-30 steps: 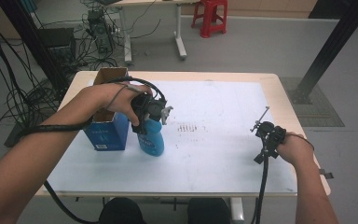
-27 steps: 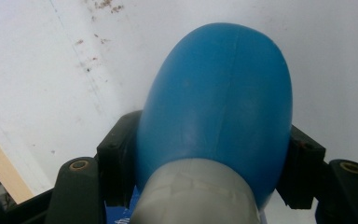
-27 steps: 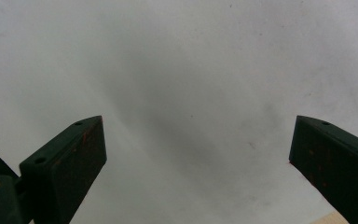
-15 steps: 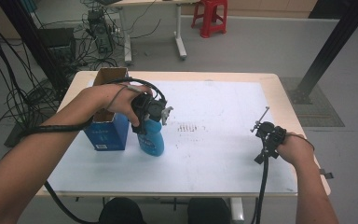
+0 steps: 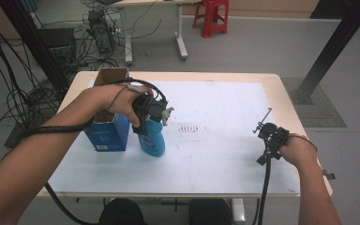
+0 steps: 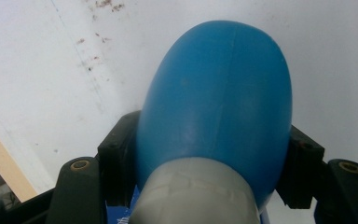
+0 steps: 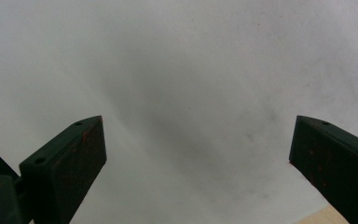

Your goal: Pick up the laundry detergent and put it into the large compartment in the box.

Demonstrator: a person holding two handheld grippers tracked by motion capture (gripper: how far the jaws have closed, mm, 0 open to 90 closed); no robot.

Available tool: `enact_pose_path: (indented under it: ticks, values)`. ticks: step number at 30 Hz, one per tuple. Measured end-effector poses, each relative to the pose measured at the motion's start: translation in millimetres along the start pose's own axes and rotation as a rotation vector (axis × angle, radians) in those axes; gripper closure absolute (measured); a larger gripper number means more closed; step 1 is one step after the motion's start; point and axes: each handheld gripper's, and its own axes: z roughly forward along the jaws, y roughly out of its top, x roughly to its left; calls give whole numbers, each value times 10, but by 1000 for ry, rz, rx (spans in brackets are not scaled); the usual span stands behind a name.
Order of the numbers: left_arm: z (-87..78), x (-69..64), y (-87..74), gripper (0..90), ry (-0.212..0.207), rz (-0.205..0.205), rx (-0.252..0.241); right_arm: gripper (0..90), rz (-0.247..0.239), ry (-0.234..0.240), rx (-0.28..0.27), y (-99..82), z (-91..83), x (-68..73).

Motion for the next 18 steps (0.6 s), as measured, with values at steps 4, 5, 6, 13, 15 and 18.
enact_pose_path:
  ticks: [4, 5, 6, 13, 15, 18]
  values:
    - [1, 11, -12, 363, -2, -4, -2, 35, -5, -2, -3, 9, -4, 8]
    - [1, 11, -12, 363, -2, -5, -2, 35, -1, 1, -2, 16, -5, 9]
    - [1, 10, -11, 364, -2, -3, -1, 35, -2, 1, -1, 19, -4, 11]
    - [2, 9, -20, 363, -2, -9, -4, 35, -5, -1, -1, 23, -3, 14]
    - [2, 12, -17, 364, -2, -9, -3, 35, -4, -1, -2, 23, -4, 17]
    - [2, 14, -18, 364, -3, -8, -3, 35, -3, 0, -1, 23, -4, 18]
